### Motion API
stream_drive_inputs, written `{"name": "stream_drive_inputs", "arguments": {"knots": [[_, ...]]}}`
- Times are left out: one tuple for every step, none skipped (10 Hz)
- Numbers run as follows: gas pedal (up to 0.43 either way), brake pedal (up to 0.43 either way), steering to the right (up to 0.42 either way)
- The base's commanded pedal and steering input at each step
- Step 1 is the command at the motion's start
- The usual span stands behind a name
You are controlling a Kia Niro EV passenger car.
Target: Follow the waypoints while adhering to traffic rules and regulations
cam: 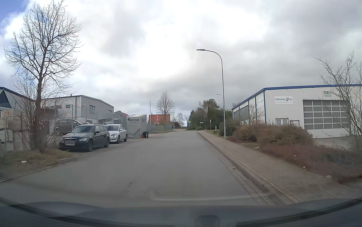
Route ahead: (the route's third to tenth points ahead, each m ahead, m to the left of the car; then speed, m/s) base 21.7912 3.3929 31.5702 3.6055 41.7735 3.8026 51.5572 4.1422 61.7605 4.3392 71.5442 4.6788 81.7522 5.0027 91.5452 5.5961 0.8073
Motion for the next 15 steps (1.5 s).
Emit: {"name": "stream_drive_inputs", "arguments": {"knots": [[0.000, 0.000, -0.007], [0.000, 0.000, -0.006], [0.000, 0.000, -0.006], [0.000, 0.000, -0.007], [0.000, 0.000, -0.006], [0.000, 0.000, -0.006], [0.000, 0.000, -0.005], [0.000, 0.000, -0.005], [0.000, 0.000, -0.005], [0.000, 0.000, -0.005], [0.000, 0.000, -0.005], [0.000, 0.000, -0.005], [0.000, 0.000, -0.004], [0.000, 0.000, 0.000], [0.000, 0.000, 0.002]]}}
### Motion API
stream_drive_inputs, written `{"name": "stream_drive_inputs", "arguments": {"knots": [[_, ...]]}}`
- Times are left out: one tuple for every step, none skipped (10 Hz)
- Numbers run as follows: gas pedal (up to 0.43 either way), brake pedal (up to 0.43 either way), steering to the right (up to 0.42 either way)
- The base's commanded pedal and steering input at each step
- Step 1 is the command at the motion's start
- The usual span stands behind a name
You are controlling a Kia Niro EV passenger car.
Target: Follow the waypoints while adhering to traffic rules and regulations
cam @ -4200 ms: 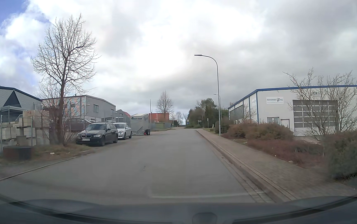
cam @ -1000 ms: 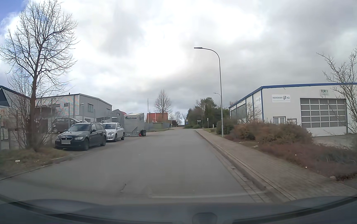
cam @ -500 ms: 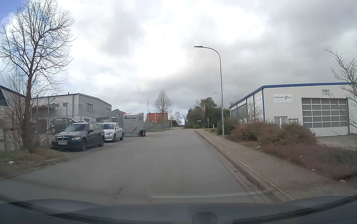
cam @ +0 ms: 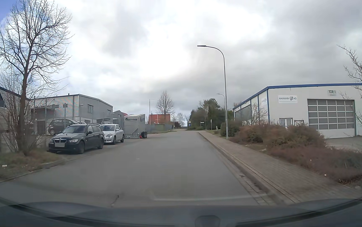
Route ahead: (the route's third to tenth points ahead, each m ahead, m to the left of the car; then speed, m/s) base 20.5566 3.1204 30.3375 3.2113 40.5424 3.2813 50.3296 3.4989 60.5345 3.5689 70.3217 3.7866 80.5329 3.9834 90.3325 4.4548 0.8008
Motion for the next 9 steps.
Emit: {"name": "stream_drive_inputs", "arguments": {"knots": [[0.000, 0.000, 0.004], [0.000, 0.000, 0.003], [0.000, 0.000, 0.003], [0.000, 0.000, 0.004], [0.000, 0.000, 0.004], [0.000, 0.000, 0.005], [0.000, 0.000, 0.005], [0.000, 0.000, 0.007], [0.000, 0.000, 0.010]]}}
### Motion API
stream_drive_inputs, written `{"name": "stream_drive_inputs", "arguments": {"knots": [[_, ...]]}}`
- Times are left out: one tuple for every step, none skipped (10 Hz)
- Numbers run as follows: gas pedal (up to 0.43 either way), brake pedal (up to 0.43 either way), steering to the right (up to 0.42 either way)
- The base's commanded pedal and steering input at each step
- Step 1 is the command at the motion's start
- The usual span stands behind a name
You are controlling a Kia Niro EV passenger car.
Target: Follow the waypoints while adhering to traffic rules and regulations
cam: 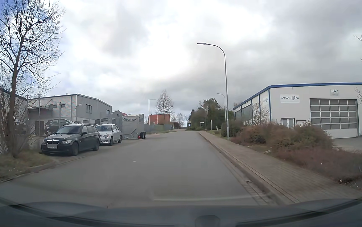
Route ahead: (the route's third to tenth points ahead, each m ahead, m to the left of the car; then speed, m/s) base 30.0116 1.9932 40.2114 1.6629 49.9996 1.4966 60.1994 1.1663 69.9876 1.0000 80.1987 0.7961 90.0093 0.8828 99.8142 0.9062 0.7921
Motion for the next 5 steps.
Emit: {"name": "stream_drive_inputs", "arguments": {"knots": [[0.000, 0.000, 0.010], [0.000, 0.000, 0.011], [0.000, 0.000, 0.011], [0.000, 0.000, 0.010], [0.000, 0.000, 0.010]]}}
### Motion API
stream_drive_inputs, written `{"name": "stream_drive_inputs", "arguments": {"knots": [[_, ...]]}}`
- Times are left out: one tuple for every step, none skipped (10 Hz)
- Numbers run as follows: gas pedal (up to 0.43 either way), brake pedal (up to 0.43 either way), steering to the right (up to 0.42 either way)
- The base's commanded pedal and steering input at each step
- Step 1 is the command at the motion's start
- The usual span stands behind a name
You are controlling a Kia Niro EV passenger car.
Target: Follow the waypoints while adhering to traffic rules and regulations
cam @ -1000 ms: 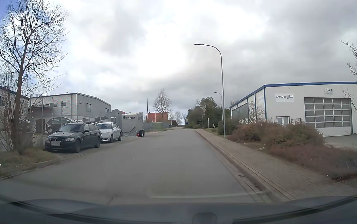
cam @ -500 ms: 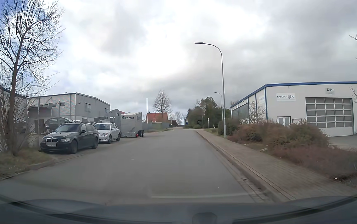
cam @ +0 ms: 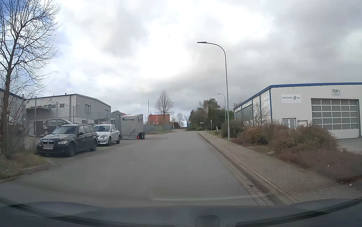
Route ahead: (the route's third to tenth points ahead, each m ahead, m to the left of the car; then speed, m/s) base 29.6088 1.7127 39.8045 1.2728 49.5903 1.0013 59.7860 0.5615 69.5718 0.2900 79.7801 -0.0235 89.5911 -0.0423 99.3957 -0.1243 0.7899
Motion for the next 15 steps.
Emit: {"name": "stream_drive_inputs", "arguments": {"knots": [[0.000, 0.000, 0.010], [0.000, 0.000, 0.010], [0.000, 0.000, 0.005], [0.000, 0.000, 0.000], [0.000, 0.000, -0.002], [0.000, 0.000, -0.002], [0.000, 0.000, -0.002], [0.000, 0.000, -0.002], [0.000, 0.000, -0.002], [0.000, 0.000, -0.002], [0.000, 0.000, -0.002], [0.000, 0.000, -0.002], [0.000, 0.000, -0.002], [0.000, 0.000, -0.002], [0.000, 0.000, -0.002]]}}
